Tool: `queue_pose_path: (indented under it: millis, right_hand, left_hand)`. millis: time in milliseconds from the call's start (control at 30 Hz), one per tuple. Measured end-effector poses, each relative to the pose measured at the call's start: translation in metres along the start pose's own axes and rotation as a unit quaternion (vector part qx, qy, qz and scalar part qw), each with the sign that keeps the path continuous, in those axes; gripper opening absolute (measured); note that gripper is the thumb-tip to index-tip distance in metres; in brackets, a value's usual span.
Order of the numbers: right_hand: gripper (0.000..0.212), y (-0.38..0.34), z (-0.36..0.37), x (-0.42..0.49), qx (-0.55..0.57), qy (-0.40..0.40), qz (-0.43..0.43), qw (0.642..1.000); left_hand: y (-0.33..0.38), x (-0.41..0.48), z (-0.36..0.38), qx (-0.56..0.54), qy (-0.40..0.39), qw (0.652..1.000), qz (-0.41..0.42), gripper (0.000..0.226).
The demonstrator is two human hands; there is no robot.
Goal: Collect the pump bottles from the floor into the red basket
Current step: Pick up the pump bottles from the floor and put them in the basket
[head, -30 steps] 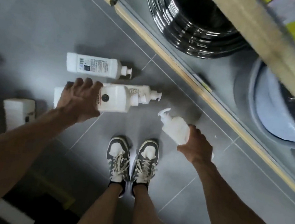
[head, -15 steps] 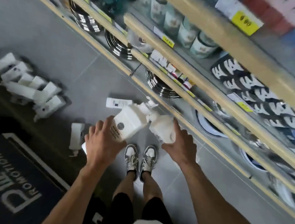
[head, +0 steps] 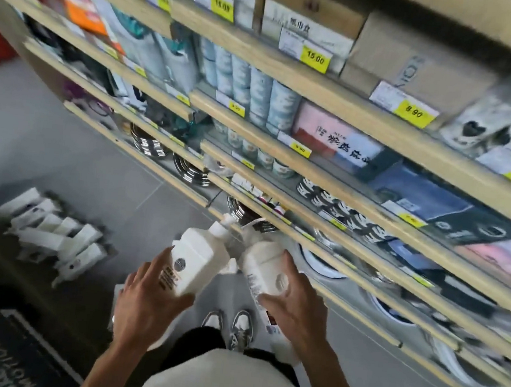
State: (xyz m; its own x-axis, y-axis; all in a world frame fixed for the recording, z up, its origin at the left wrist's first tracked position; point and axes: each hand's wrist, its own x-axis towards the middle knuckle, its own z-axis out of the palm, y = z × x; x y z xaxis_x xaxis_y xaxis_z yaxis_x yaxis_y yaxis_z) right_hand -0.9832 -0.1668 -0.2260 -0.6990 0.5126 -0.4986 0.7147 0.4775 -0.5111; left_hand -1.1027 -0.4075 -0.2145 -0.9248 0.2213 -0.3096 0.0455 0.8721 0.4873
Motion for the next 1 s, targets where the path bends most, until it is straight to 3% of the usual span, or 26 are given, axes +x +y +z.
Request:
queue_pose_path:
  millis: [133, 467, 733, 900, 1000]
  right_hand:
    - [0.103, -0.001, -0.003, -0.037, -0.015, 0.014, 0.035, 0.999]
    - [0.091, -0.007, 0.004, -0.109, 0.082, 0.15, 0.17, 0.971]
    - [0.072, 0.019, 0.017, -0.178, 0.177, 0.272, 0.276, 0.905]
    - [0.078, 0.045, 0.018, -0.219, 0.223, 0.308, 0.322, 0.867]
    - [0.082, 0.057, 0.021, -0.241, 0.258, 0.34, 0.351, 0.833]
  left_hand:
    - [-0.007, -0.007, -0.01, 0.011, -0.041, 0.999, 0.023, 0.097]
    - [-0.003, 0.013, -0.032, 0.047, -0.145, 0.977, 0.15, 0.102]
    - [0.032, 0.025, -0.019, 0.139, -0.201, 0.924, 0.294, 0.103]
    - [0.077, 0.003, 0.011, 0.123, -0.265, 0.895, 0.336, 0.113]
    - [0.109, -0.021, 0.029, 0.093, -0.3, 0.865, 0.391, 0.106]
